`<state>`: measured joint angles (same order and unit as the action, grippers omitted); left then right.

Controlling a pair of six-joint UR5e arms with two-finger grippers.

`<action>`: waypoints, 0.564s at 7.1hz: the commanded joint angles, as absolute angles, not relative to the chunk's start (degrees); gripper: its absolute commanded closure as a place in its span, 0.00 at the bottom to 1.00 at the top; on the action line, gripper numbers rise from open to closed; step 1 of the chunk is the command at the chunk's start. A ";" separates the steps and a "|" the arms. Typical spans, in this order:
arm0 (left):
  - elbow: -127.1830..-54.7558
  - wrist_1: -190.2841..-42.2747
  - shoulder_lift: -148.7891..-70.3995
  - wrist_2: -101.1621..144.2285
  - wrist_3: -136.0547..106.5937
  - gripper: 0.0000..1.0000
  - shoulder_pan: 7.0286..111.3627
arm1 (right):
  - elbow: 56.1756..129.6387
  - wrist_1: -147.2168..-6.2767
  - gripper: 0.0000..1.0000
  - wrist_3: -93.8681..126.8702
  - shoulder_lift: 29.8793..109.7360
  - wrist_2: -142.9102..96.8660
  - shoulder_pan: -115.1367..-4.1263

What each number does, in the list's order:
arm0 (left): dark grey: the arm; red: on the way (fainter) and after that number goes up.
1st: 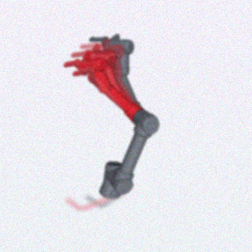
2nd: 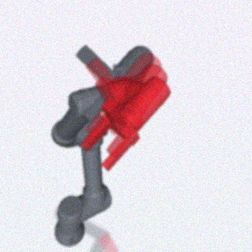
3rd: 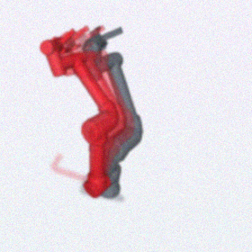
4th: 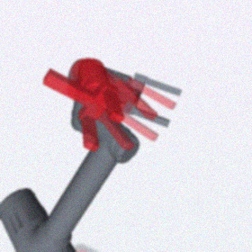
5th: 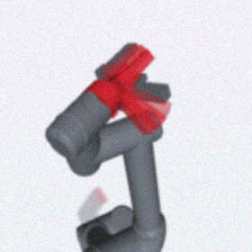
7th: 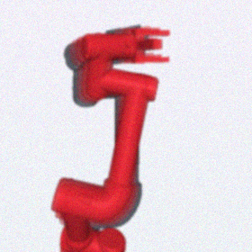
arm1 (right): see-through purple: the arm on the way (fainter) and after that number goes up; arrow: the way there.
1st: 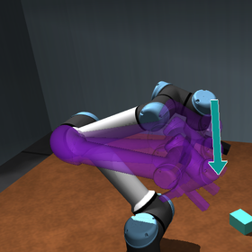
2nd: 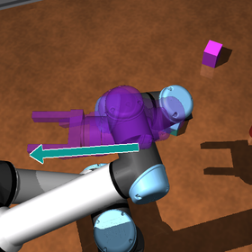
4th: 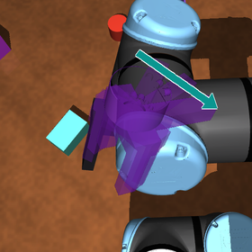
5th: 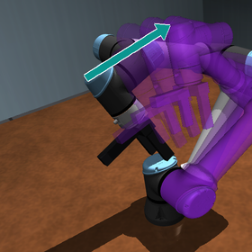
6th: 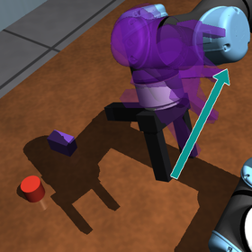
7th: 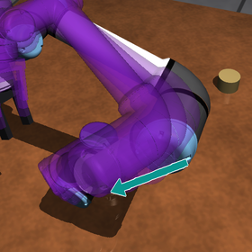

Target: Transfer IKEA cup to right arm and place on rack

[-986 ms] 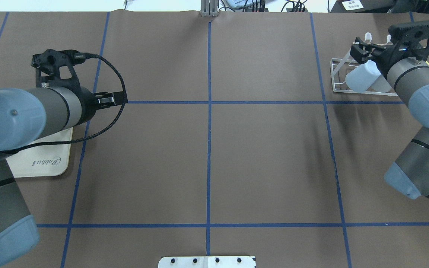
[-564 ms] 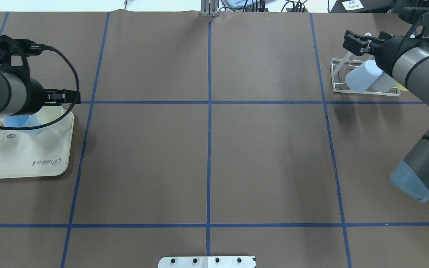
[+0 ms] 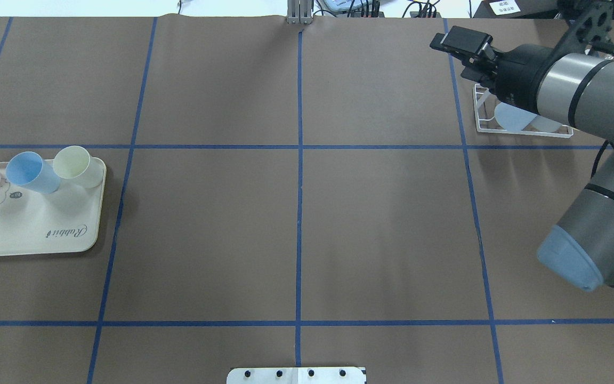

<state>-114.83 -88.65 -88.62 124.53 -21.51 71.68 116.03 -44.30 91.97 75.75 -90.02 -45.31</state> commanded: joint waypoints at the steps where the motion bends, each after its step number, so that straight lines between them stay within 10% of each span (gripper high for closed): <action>1: -103.32 -90.60 -89.12 127.79 -8.38 0.00 78.48 | 116.19 -44.03 0.00 102.88 71.47 -90.44 -41.15; 4: -88.19 -110.94 -90.08 127.79 -16.03 0.00 78.31 | 115.23 -42.28 0.00 103.01 70.84 -90.09 -38.76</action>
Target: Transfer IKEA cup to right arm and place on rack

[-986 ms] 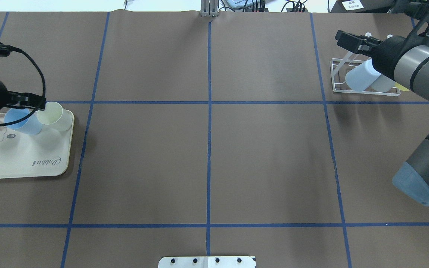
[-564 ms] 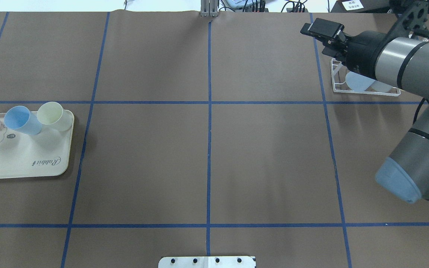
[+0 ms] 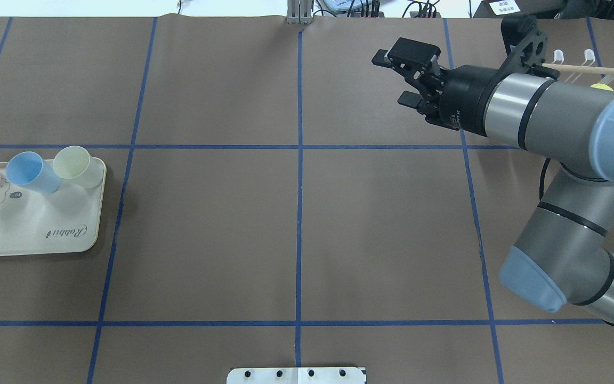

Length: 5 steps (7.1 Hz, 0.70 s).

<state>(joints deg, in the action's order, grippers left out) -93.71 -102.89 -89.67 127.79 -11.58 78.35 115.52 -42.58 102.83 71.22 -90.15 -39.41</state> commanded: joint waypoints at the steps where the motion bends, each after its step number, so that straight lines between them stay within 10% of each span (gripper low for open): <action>1: -85.89 -114.40 -90.78 127.79 -20.00 0.00 78.14 | 114.88 -42.28 0.00 103.01 70.49 -90.09 -38.59; 5: -84.73 -116.45 -90.97 127.35 -25.84 0.00 72.00 | 113.99 -42.19 0.00 102.74 69.87 -90.09 -38.58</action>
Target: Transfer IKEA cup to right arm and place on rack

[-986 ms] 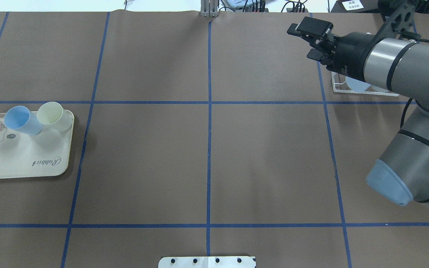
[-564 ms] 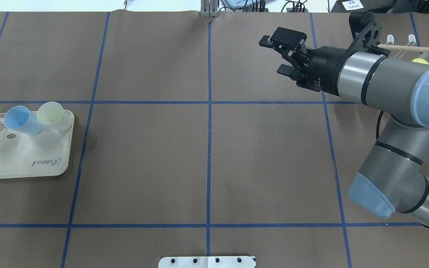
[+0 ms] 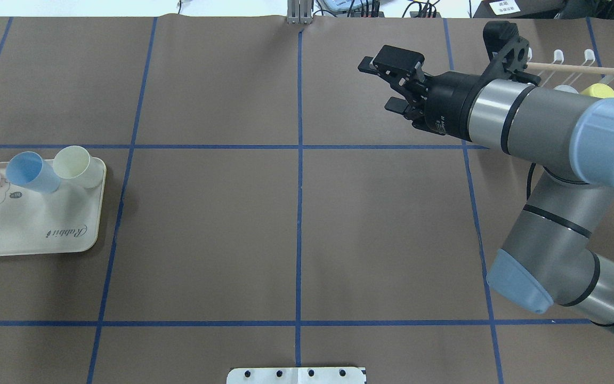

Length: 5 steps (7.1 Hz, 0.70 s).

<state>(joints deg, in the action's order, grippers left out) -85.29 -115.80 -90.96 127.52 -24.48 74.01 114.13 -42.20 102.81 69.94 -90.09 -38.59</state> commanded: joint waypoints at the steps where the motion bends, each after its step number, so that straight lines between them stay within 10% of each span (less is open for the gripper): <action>1: -84.73 -116.46 -90.79 127.27 -25.75 0.00 71.72 | 113.91 -42.19 0.00 102.74 69.87 -90.17 -38.58; 5: -80.08 -121.36 -90.88 127.09 -25.75 0.18 70.67 | 113.82 -42.19 0.00 102.66 69.70 -90.18 -38.50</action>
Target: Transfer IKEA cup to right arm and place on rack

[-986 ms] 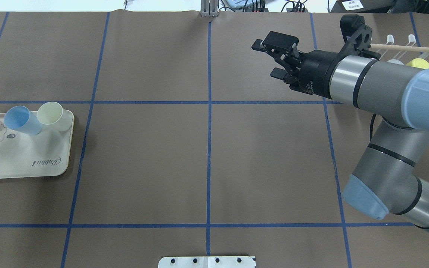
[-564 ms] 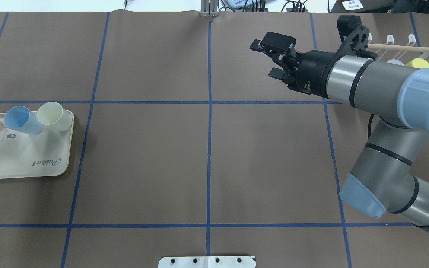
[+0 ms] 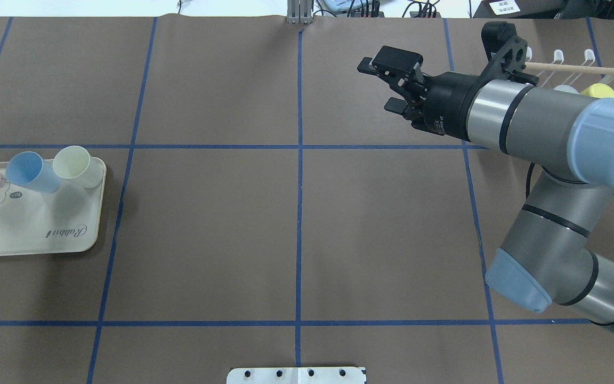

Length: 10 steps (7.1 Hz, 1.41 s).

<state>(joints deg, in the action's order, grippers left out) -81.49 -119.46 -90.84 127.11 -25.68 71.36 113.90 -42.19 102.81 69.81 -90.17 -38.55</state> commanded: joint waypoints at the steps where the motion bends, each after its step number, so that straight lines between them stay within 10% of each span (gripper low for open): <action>1: -80.33 -121.46 -90.97 127.44 -26.10 0.34 70.58 | 113.82 -42.19 0.00 102.40 69.61 -90.18 -38.58; 7: -81.74 -120.67 -91.14 130.69 -26.02 0.58 70.58 | 113.82 -42.19 0.00 102.39 69.52 -90.18 -38.58; 9: -82.00 -121.11 -90.10 130.78 -25.32 1.00 71.01 | 113.73 -42.19 0.00 102.57 69.43 -90.18 -38.41; 10: -84.44 -120.33 -89.22 132.09 -25.31 1.00 71.45 | 113.73 -42.19 0.00 102.57 69.43 -90.18 -38.41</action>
<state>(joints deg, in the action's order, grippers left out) -82.47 -120.79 -90.18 131.06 -25.51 71.01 113.77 -42.19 102.51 69.46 -90.18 -38.46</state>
